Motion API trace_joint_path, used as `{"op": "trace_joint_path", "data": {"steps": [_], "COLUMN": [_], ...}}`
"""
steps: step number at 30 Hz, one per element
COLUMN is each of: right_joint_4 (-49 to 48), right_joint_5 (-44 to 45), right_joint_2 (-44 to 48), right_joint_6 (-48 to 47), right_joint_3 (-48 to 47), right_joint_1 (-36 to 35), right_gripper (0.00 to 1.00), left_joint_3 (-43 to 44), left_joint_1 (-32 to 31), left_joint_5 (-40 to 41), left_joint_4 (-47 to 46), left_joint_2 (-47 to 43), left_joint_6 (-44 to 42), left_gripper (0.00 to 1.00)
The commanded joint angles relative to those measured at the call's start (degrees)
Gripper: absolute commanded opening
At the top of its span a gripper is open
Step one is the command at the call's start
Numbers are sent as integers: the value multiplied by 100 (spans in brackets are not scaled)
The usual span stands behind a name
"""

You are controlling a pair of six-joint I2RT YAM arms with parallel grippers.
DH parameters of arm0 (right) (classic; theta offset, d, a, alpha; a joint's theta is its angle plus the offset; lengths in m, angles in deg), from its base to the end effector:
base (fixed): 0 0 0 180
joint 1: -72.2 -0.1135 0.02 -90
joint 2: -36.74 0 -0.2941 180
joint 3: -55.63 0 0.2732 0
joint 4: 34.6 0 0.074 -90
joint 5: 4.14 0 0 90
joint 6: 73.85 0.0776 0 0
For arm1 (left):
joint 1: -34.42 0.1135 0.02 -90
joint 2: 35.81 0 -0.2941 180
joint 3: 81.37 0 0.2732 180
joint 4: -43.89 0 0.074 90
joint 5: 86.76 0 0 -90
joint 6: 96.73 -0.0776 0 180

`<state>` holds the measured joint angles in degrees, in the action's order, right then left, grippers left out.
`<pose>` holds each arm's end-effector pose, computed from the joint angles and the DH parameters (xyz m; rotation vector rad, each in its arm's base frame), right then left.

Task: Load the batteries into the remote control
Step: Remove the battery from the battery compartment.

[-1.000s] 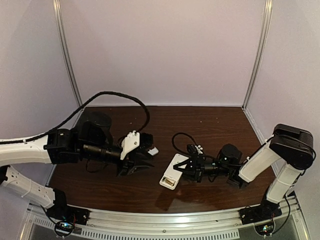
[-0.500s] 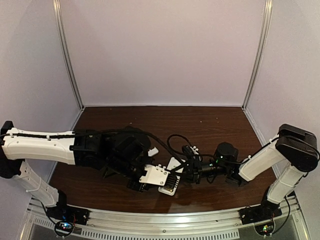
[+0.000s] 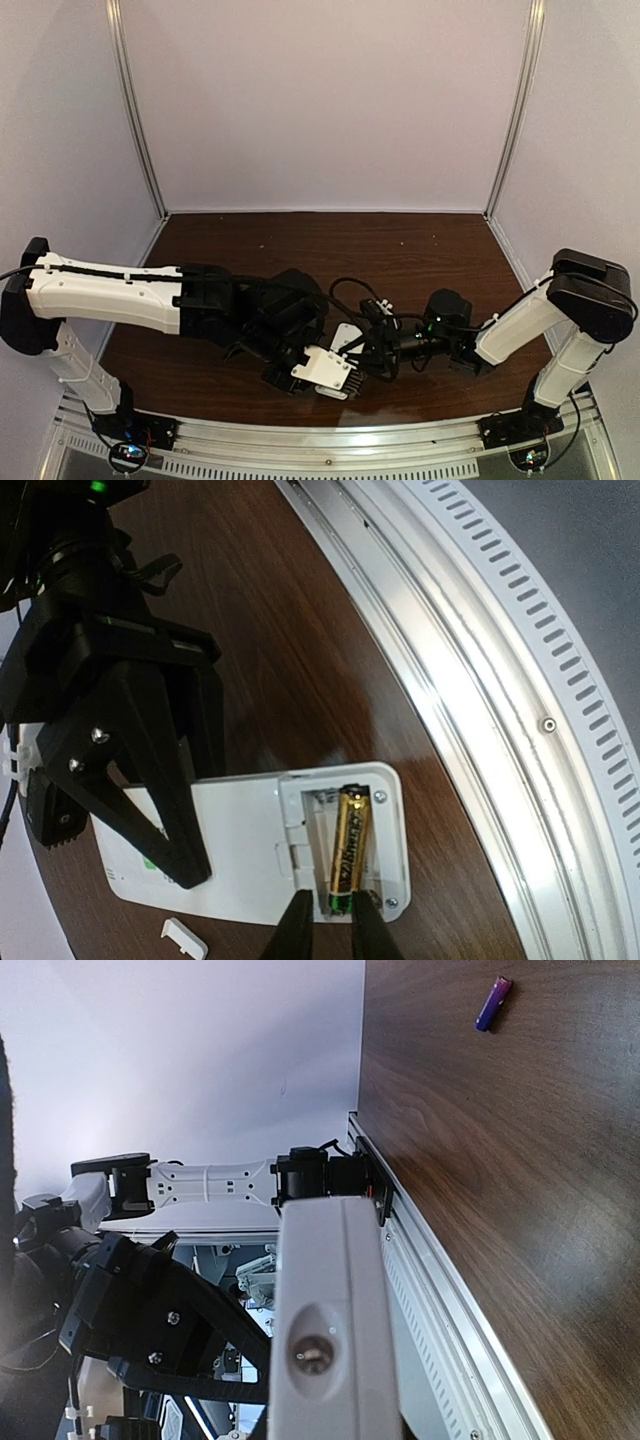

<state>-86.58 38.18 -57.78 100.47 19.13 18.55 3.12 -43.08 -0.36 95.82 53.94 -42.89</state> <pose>0.1396 0.2864 0.1617 0.2447 -2.1999 -2.0536 0.0759 -0.3650 0.2553 2.1944 1.4056 -0.3474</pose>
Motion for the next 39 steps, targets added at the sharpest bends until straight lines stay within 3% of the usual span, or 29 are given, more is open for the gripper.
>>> {"op": "trace_joint_path", "data": {"steps": [1,15,24,39], "right_joint_4": [-302,-514,-729,-710], "right_joint_5": [4,-24,-39,-14], "right_joint_2": [-115,-260,-353,-359], "right_joint_6": [55,205,331,299], "right_joint_3": [-100,-211,-205,-162], "right_joint_1": [-73,-90,-102,-102], "right_gripper": [0,0,0,0], "left_joint_3": [216,518,680,864], "left_joint_1": [-61,-190,-324,-400], "left_joint_5": [76,406,813,1036], "left_joint_4": [99,519,770,981], "left_joint_2": [170,739,1137,1379], "left_joint_6": [-198,-356,-288,-65], "left_gripper": [17,15,21,5]}}
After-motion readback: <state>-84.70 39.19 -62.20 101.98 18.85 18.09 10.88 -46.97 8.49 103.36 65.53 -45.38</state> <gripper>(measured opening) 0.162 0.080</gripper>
